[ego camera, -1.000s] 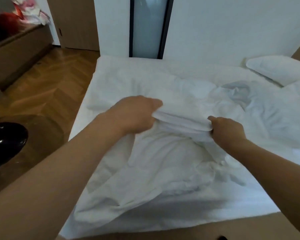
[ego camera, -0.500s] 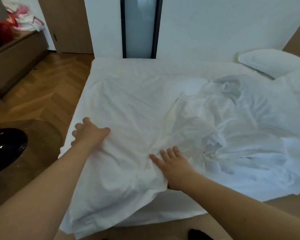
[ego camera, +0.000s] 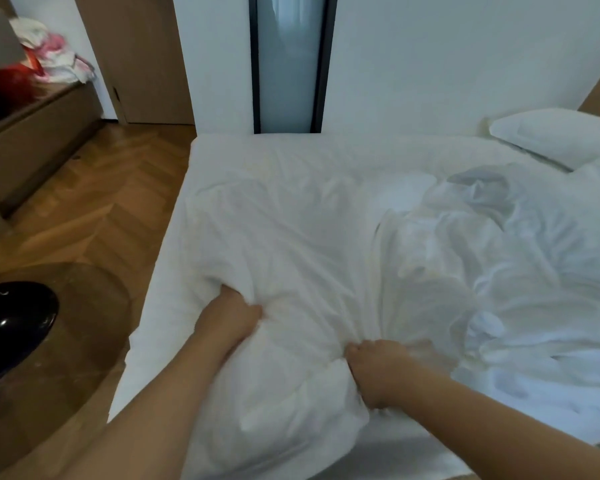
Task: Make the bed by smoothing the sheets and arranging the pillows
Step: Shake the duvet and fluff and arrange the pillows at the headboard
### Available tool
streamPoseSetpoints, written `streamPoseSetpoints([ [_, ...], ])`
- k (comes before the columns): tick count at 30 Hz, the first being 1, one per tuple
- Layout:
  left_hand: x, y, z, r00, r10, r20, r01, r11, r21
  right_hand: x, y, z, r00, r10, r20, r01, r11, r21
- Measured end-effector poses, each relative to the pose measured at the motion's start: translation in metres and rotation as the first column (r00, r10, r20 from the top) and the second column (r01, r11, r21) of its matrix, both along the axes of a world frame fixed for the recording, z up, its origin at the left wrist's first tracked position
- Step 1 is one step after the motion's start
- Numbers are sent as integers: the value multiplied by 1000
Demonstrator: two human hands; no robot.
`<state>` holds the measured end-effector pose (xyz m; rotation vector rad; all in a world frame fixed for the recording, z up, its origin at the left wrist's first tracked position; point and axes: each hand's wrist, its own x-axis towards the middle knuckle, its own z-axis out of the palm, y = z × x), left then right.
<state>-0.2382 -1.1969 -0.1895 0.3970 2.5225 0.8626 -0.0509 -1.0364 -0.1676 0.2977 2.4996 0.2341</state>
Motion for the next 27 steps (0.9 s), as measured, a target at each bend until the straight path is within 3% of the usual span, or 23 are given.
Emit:
streamPoseSetpoints([
  [1,-2,-5,-12,999,-17,44,20,998,-60,3,-12,1,999,43,-13,-42,997,66],
  [3,-5,-11,-21,989,26,143,-21,999,-37,8,-39,5,981,181,-65,-174,980,94],
  [7,-6,-16,-8,934,297,199,-309,951,31,10,-78,-11,912,306,-272,-342,935,-93],
  [8,-6,-18,1,863,355,360,-423,897,127,8,-83,-20,896,333,-295,-373,923,-90],
  [10,-8,-19,21,688,279,670,-598,741,305,6,-86,-26,883,365,-296,-388,921,-22],
  [12,-1,-19,49,658,171,734,-586,729,355,2,-79,-9,901,306,-309,-339,939,-59],
  [16,24,8,102,750,77,657,-512,696,503,11,-30,53,872,145,-467,-274,936,-221],
  [18,36,33,128,764,31,645,-513,635,578,32,14,98,841,-63,-538,-179,905,-386],
  [19,39,47,137,756,17,655,-532,599,599,44,39,118,767,-208,-607,-128,877,-463],
  [21,43,75,157,730,-8,683,-556,575,601,69,96,156,513,-484,-709,-41,811,-583],
  [24,36,115,176,657,-15,754,-584,622,521,87,156,196,183,-779,-600,42,616,-787],
  [27,24,174,192,625,-46,780,-544,690,477,78,198,219,38,-861,-508,55,509,-859],
])
